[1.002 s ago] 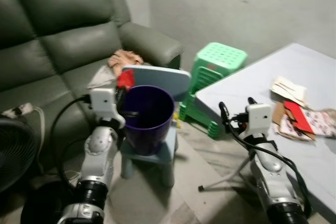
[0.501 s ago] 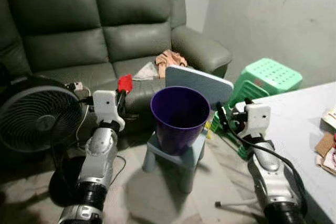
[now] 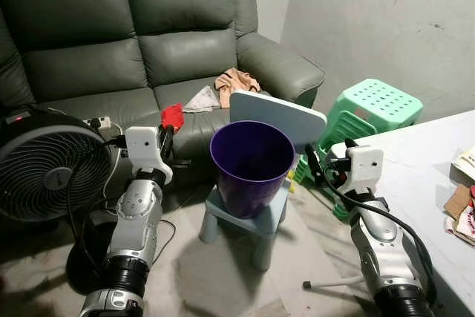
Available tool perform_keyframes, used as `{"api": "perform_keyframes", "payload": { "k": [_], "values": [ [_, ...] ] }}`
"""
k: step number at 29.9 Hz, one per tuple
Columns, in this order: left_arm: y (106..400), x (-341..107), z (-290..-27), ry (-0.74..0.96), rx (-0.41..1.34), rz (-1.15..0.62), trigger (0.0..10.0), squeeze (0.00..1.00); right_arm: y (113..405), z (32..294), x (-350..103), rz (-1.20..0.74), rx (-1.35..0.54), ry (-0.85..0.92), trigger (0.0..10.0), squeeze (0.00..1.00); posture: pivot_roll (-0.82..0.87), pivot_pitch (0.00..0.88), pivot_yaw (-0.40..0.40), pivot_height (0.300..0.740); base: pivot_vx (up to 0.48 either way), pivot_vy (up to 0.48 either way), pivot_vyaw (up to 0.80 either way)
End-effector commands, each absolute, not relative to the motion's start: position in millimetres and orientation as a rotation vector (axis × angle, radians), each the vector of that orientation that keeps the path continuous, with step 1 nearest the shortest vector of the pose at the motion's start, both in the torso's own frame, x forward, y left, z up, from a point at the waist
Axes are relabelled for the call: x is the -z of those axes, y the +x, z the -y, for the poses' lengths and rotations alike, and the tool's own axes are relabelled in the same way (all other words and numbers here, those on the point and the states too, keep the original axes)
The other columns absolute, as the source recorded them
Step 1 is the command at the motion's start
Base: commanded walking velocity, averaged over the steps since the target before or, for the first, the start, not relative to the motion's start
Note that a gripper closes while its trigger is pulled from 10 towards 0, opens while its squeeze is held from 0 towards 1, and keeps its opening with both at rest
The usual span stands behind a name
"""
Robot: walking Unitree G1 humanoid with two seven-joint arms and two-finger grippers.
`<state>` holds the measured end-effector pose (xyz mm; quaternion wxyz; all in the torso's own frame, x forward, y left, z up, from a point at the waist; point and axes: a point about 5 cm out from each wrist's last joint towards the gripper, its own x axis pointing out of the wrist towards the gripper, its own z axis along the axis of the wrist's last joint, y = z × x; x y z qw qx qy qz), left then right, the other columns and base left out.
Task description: Picking trash to rubbish bin
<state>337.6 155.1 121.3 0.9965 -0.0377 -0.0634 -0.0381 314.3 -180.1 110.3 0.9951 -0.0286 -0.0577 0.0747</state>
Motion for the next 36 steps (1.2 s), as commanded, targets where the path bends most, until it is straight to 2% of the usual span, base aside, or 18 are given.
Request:
{"api": "perform_keyframes", "payload": {
  "k": [1,22,30,36],
  "values": [
    [337.9,-126.0,-154.6,-0.076,0.086,0.143,10.0,0.0,315.3,178.8,-115.8,0.132,-0.158,-0.054,10.0,0.0,0.06,0.0,-0.082,0.74,0.364,0.0,0.0],
    [338.6,-127.9,-151.3,-0.082,0.103,0.15,10.0,0.0,314.2,176.6,-115.2,0.127,-0.175,-0.052,10.0,0.0,0.05,0.0,-0.079,0.74,0.436,0.0,0.0],
    [337.6,-128.6,-149.1,-0.072,0.093,0.162,10.0,0.0,314.2,173.8,-115.2,0.122,-0.207,-0.064,10.0,0.0,0.06,0.0,-0.086,0.74,0.0,0.0,0.0],
    [334.2,-126.5,-150.4,-0.058,0.129,0.161,10.0,0.0,310.0,166.6,-116.4,0.117,-0.306,-0.063,10.0,0.0,0.05,0.0,-0.093,0.74,0.0,0.0,0.0]
  ]
}}
